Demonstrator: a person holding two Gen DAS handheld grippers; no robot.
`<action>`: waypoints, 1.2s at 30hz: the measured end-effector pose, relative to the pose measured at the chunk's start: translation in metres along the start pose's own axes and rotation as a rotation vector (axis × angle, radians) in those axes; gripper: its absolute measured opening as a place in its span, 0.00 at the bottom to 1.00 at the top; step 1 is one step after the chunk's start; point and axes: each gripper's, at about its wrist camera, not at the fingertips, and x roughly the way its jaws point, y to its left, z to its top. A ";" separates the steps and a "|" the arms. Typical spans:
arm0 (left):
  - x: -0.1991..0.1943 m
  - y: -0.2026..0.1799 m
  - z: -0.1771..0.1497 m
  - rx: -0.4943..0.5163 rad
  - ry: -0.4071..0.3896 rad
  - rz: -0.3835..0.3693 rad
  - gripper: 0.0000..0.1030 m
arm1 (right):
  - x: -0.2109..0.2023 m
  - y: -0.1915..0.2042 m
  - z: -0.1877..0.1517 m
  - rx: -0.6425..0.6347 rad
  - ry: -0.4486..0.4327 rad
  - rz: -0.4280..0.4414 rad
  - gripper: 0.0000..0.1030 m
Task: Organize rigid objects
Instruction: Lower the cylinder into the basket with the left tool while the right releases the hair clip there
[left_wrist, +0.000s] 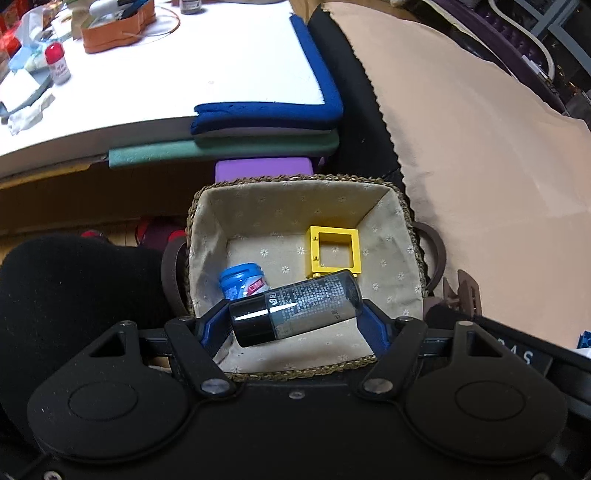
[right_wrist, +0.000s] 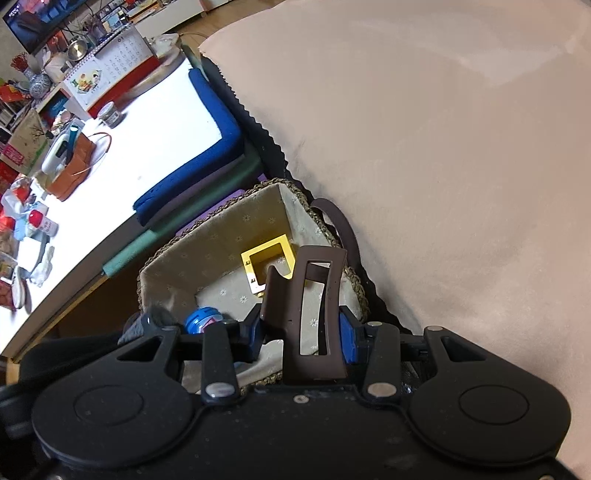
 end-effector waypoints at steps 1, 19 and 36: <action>0.001 0.000 0.001 -0.004 -0.001 0.007 0.66 | 0.000 0.000 -0.001 0.000 0.000 0.000 0.39; 0.002 -0.007 0.000 0.033 -0.016 0.032 0.73 | -0.002 -0.008 0.003 0.033 -0.081 0.040 0.70; -0.005 -0.014 -0.005 0.075 -0.066 0.053 0.76 | -0.015 -0.026 -0.003 0.062 -0.120 -0.013 0.74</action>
